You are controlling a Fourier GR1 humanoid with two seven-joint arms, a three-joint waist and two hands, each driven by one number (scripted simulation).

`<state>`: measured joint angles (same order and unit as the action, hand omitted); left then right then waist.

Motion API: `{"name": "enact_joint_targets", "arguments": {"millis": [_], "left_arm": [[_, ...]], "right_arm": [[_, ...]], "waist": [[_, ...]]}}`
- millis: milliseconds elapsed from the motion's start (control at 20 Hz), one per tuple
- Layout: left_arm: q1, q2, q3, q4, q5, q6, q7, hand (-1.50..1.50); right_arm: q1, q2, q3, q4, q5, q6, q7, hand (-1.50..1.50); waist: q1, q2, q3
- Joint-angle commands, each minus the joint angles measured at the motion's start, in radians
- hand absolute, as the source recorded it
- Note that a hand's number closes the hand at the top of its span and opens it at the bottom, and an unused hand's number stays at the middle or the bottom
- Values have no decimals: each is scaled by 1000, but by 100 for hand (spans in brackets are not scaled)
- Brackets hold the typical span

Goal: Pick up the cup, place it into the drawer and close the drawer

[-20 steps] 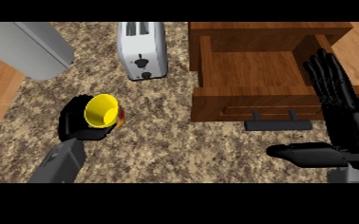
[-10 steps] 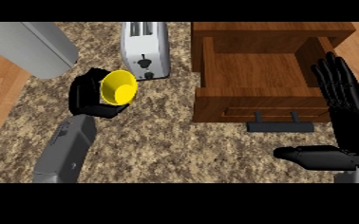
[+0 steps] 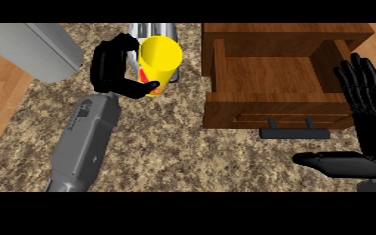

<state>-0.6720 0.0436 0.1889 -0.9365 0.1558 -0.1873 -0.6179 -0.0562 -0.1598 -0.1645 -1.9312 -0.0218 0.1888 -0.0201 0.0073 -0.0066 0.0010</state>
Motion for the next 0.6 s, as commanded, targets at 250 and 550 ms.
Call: {"name": "enact_joint_targets", "arguments": {"millis": [250, 550], "left_arm": [[-206, -43, -135, -93, -16, 222, 251, 150], [-353, -43, -278, 3, 23, 420, 301, 150]], "right_arm": [[1, -11, -39, -13, -59, 22, 8, -150], [-37, -5, 1, 26, -17, 16, 17, -150]], "waist": [[-18, 6, -1], [-30, 9, -1]]}}
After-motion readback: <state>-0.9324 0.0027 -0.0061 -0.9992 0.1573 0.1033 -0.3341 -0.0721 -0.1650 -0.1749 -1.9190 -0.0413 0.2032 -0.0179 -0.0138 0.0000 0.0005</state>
